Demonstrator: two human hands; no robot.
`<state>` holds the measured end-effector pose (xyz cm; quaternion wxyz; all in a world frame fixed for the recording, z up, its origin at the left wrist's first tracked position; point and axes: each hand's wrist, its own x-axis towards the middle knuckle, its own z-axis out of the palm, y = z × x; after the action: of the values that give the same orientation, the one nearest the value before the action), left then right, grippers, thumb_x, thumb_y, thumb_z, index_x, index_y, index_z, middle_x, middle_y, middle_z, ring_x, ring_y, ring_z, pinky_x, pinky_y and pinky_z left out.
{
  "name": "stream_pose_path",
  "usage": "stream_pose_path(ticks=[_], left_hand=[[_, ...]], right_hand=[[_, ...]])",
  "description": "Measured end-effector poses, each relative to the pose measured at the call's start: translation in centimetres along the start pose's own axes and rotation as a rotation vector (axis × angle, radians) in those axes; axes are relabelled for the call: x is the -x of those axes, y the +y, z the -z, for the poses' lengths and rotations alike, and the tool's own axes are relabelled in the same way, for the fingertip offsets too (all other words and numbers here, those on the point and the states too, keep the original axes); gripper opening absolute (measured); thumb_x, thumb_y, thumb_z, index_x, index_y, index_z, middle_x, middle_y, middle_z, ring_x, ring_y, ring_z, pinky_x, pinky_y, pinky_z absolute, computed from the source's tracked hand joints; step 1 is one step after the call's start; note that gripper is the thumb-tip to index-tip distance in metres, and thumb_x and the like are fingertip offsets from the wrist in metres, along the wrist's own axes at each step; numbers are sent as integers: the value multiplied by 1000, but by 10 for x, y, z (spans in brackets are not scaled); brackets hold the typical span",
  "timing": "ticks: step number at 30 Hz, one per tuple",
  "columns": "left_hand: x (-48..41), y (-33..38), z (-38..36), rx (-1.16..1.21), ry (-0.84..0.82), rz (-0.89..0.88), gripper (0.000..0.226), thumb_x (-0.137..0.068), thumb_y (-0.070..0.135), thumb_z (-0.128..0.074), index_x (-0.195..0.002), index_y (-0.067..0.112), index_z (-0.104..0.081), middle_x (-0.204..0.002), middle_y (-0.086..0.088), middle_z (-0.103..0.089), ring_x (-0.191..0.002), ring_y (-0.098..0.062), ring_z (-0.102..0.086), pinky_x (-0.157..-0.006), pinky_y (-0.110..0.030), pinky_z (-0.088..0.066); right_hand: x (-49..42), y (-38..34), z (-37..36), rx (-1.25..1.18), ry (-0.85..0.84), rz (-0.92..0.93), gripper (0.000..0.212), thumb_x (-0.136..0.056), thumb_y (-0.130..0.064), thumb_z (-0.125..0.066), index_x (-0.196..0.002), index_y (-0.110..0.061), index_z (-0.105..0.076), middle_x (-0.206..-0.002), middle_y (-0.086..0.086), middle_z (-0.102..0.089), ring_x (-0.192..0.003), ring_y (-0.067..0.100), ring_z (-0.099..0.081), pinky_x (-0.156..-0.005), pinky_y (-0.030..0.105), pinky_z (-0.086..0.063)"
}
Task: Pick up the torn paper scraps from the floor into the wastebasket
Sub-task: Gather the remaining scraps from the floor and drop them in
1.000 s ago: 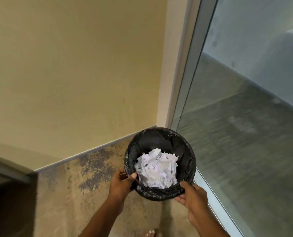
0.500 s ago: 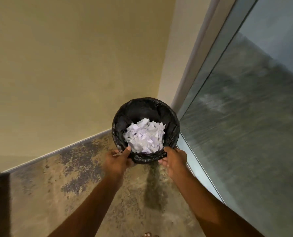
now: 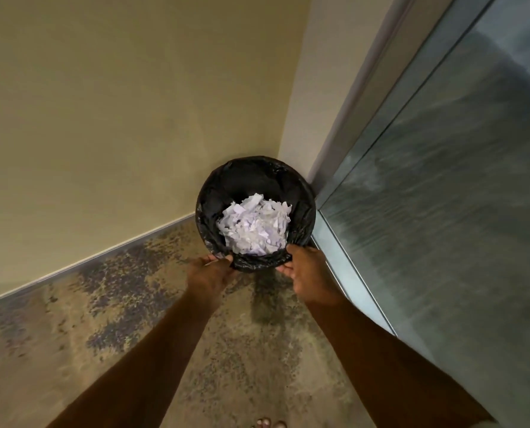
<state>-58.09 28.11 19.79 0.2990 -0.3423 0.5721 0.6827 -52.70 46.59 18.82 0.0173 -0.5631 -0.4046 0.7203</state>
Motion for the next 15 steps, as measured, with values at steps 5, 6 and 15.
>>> stream_pose_path(ticks=[5, 6, 15], left_hand=[[-25, -2, -11, 84, 35, -15, 36, -91, -13, -71, -107, 10, -49, -118, -21, -67, -87, -27, -75, -57, -33, -64], [-27, -2, -12, 82, 28, -26, 40, -91, -14, -71, -113, 11, -48, -123, -22, -66, -91, -28, -74, -58, -34, -64], [-27, -3, -13, 112, -56, -103, 42, -95, -16, -64, -95, 22, -45, -149, -29, -53, -133, -51, -57, -87, -49, -63]], right_hand=[[-18, -5, -1, 27, 49, -34, 5, -99, -1, -68, -104, -1, -68, -113, 27, -74, -100, 42, -75, -78, 49, -63], [-18, -7, 1, 22, 37, -40, 8, -99, -1, -67, -107, 2, -68, -109, 25, -74, -95, 40, -75, -74, 47, -65], [-22, -9, -3, -9, 23, -74, 25, -98, -1, -70, -121, 6, -68, -109, 24, -77, -79, 30, -78, -58, 37, -66]])
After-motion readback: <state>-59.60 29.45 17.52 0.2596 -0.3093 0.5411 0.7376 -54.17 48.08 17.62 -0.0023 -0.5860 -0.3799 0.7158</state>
